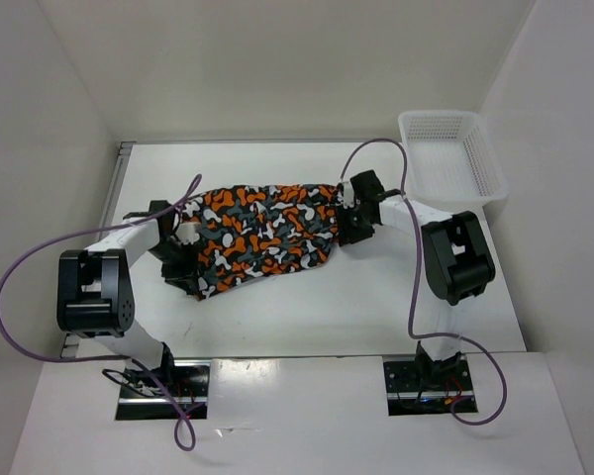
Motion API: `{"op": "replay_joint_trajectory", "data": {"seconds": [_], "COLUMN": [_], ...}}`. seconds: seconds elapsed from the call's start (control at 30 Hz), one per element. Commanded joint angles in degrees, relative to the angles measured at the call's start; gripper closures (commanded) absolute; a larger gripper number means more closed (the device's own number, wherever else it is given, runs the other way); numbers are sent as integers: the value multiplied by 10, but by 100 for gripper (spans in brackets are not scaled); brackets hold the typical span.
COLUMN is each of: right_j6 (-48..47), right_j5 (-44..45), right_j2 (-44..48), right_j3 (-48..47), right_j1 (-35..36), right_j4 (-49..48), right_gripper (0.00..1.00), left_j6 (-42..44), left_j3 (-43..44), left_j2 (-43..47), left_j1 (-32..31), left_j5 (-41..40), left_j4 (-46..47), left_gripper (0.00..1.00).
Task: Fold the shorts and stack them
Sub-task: Fold the shorts
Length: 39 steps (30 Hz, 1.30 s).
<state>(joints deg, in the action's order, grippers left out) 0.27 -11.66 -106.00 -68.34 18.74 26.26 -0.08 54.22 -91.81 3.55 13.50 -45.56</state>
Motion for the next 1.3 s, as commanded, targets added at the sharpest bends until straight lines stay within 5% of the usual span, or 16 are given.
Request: {"op": "replay_joint_trajectory", "data": {"seconds": [0.0, 0.1, 0.33, 0.53, 1.03, 1.27], "right_j6": [34, 47, 65, 83, 101, 96], "right_j5": [1, 8, 2, -14, 127, 195], "right_j2": [-26, -45, -57, -103, -180, -207], "right_j3": [-61, -75, -108, -154, -266, -260], "right_j1": [2, 2, 2, 2, 38, 60], "right_j4": [-45, -50, -56, -67, -72, -72], "right_gripper": [55, 55, 55, 51, 42, 65], "left_j6": [1, 1, 1, 1, 1, 1], "left_j3": [-1, -1, 26, 32, 42, 48], "left_j2": [-26, -45, -68, -80, -97, -102], "left_j1": [0, 0, 0, 0, -22, -22], "left_j5": [10, 15, 21, 27, 14, 14], "left_j4": [5, 5, 5, 5, 5, 5], "left_gripper": [70, 88, 99, 100, 100, 100]}}
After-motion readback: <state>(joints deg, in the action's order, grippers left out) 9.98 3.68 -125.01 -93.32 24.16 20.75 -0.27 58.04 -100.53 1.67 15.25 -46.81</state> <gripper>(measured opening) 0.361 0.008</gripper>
